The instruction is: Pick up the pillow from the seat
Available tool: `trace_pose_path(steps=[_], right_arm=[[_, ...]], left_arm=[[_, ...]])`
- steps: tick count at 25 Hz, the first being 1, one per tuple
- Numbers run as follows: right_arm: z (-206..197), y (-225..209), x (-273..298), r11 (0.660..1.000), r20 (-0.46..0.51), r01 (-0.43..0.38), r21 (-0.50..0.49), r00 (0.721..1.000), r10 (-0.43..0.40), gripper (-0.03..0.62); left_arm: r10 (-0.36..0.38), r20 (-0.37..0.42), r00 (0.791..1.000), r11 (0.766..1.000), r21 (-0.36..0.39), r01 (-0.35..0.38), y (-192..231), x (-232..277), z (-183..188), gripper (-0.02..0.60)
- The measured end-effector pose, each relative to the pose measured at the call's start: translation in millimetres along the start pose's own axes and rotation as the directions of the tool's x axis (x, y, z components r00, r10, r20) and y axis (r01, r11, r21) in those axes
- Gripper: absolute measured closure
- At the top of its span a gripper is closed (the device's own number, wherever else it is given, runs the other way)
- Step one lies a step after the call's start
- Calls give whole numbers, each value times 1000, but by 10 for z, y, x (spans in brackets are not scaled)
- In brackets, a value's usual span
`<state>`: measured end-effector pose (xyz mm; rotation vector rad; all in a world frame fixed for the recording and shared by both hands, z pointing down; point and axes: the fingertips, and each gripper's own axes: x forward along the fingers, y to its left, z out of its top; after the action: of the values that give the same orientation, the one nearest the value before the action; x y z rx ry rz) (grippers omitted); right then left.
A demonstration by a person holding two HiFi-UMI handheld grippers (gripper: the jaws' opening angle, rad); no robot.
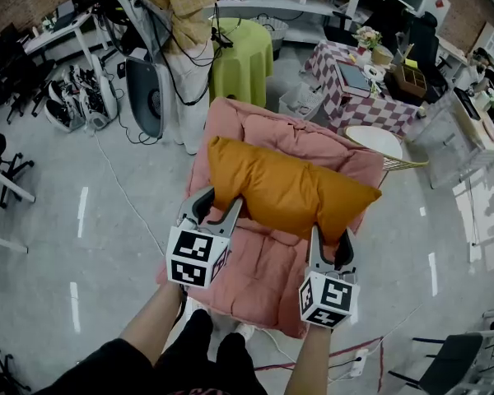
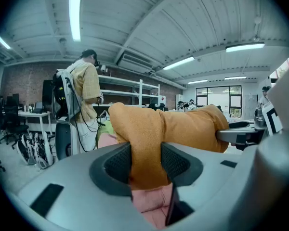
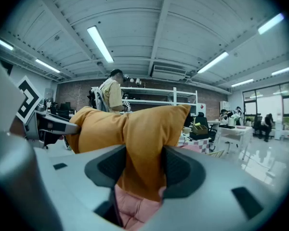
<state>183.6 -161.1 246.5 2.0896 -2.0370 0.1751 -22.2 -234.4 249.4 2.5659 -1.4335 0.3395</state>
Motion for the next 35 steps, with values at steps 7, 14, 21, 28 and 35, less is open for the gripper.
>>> trace_pose_path(steps=[7,14,21,28,35], right_arm=[[297,9,-177,1000,31,1,-16,1000,0,349],[525,56,-306,1000,72,-7,-24,997,9,349],[805,27,-444,1000,110,5,-29,994,-2,349],[936,-6,-593,999,145,20,-33,989,-15,349],[1082,72,-754,999,164,25,-36,986,-19,349]], left_arm=[[2,33,999,1000,-2,-2,-40,-199,264,394],[12,72,997,1000,5,-13,-38,-391,481,394],[5,115,993,1000,18,-7,-84,-504,762,394],[-6,152,988,1000,29,1,-160,-607,907,394],[-3,169,986,999,32,-2,-152,-805,1023,394]])
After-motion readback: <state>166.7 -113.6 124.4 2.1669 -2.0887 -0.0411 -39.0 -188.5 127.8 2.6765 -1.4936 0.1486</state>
